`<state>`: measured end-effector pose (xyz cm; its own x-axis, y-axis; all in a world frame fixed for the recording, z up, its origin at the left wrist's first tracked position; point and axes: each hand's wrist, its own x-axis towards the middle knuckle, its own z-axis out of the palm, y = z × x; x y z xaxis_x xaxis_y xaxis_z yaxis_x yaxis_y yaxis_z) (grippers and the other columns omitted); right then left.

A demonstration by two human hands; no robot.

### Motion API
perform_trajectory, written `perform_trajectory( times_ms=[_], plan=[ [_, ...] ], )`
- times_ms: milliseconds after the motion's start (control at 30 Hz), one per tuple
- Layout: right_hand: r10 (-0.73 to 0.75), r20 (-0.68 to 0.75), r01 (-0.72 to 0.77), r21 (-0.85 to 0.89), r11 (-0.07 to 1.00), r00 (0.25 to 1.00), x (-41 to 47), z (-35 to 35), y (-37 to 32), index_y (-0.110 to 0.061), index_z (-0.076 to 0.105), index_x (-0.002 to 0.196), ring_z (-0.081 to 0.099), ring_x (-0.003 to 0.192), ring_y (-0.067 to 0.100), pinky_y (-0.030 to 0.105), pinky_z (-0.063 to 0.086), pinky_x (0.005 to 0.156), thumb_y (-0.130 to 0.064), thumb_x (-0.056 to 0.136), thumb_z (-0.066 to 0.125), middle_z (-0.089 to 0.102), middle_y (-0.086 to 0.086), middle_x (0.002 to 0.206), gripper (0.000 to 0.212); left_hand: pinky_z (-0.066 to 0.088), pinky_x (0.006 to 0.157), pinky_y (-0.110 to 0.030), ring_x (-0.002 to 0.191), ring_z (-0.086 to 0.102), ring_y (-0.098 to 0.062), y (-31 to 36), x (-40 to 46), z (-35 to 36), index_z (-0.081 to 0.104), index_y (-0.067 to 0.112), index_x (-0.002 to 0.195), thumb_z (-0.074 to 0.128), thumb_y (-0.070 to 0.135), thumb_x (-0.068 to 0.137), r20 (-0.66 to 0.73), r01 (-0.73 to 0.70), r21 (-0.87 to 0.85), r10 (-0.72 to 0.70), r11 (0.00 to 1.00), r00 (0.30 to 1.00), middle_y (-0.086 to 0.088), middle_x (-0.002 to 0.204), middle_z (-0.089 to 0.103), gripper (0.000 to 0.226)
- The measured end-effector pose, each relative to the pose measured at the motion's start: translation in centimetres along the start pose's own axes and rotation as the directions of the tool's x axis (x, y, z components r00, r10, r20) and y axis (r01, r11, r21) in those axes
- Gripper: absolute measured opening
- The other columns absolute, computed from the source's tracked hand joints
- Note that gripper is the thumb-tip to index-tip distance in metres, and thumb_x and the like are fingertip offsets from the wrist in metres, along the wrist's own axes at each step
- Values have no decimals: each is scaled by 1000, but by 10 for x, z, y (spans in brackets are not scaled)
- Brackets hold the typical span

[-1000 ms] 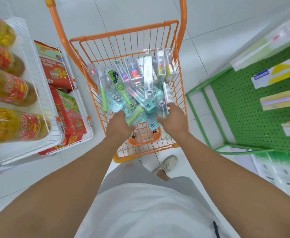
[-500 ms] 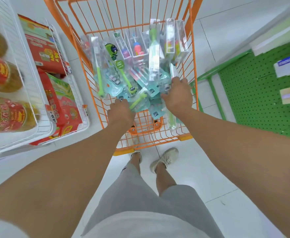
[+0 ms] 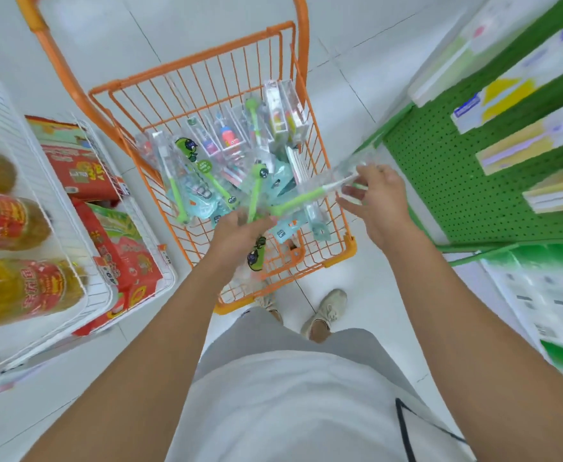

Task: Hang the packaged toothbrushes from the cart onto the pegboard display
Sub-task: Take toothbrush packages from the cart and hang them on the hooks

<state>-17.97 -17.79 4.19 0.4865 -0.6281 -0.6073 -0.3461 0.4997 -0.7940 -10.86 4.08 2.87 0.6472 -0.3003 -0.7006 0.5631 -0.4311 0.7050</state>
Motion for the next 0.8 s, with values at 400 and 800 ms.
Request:
perform_trajectory(
  times_ms=[400,800],
  plan=[
    [453,-210,-214,664,716,866,-64,-164,31,-11,49,93,58,73,23,41,62,70,-14,98,57,57,16,91,9,58,76,-28,88,72,-15,45,-11,140,64,5,114,86,4,73,335,-216,61,183,975,924,-3,110,75,47],
    [423,-457,-486,-22,874,782,-116,-281,76,-18,61,117,63,102,27,37,58,83,-65,87,64,58,9,123,56,50,51,-21,57,64,-8,25,-73,284,58,14,93,91,14,70,332,-173,151,115,973,936,-7,82,69,40]
  ],
)
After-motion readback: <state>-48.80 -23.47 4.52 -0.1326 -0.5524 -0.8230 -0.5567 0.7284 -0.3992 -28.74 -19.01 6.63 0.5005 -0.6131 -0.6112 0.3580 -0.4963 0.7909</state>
